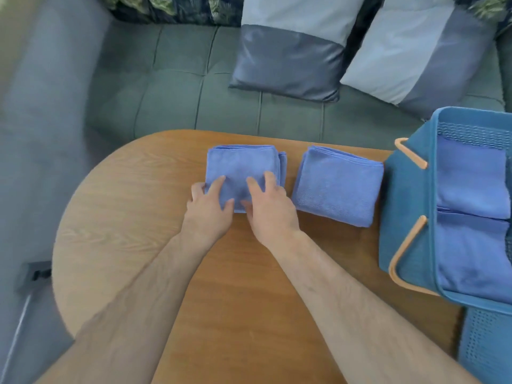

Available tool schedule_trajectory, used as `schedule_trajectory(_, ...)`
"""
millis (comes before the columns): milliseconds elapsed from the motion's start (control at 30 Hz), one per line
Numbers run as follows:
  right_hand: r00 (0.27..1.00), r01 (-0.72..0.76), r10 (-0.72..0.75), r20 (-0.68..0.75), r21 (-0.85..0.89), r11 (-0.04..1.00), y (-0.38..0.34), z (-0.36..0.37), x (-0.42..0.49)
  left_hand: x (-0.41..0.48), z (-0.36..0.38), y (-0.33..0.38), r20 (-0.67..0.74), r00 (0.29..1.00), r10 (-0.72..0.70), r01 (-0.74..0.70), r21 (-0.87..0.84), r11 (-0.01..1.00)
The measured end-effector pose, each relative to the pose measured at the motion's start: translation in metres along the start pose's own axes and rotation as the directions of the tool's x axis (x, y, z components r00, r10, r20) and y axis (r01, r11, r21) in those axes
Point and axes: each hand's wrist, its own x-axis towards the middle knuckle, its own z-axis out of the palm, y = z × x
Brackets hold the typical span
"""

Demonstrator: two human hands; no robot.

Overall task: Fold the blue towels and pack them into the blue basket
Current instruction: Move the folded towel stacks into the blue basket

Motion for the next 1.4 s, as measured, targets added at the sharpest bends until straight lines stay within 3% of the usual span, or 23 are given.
schedule_trajectory(100,0.997,-0.081,0.081,-0.006,0.04,0.996,-0.004,0.008,0.004,0.006,0.003,-0.007,0.014,1.0,0.004,-0.002,-0.128,0.992)
schedule_trajectory(267,0.977,-0.215,0.21,0.047,0.25,0.944,-0.008,0.003,0.009,0.005,0.002,-0.006,-0.049,0.999,0.013,-0.017,-0.072,0.997)
schedule_trajectory(367,0.971,-0.238,0.22,0.092,0.333,0.912,-0.009,-0.005,0.008,0.006,-0.006,-0.005,-0.065,0.998,0.024,-0.033,-0.141,0.989)
schedule_trajectory(533,0.93,-0.34,0.236,0.282,0.421,0.841,-0.001,-0.024,0.002,0.012,-0.017,-0.007,0.099,0.992,-0.08,0.112,-0.387,0.915)
schedule_trajectory(633,0.942,-0.279,0.162,0.296,0.418,0.865,0.005,-0.035,-0.008,0.006,-0.021,0.003,0.139,0.988,-0.061,0.128,-0.54,0.832)
schedule_trajectory(833,0.988,-0.129,0.091,0.124,0.342,0.931,0.031,-0.067,-0.027,-0.024,-0.019,0.037,0.035,0.98,0.194,-0.156,-0.46,0.874)
schedule_trajectory(1033,0.993,-0.094,0.109,-0.036,0.286,0.954,0.085,-0.114,-0.048,-0.048,-0.013,0.106,-0.098,0.943,0.319,-0.329,-0.444,0.834)
schedule_trajectory(1200,0.969,-0.159,0.207,-0.135,0.3,0.94,0.16,-0.162,-0.078,-0.072,0.008,0.189,-0.151,0.861,0.486,-0.5,-0.427,0.753)
schedule_trajectory(1400,0.933,-0.31,0.346,-0.1,0.265,0.913,0.253,-0.199,-0.109,-0.085,0.059,0.278,-0.041,0.76,0.649,-0.636,-0.252,0.729)
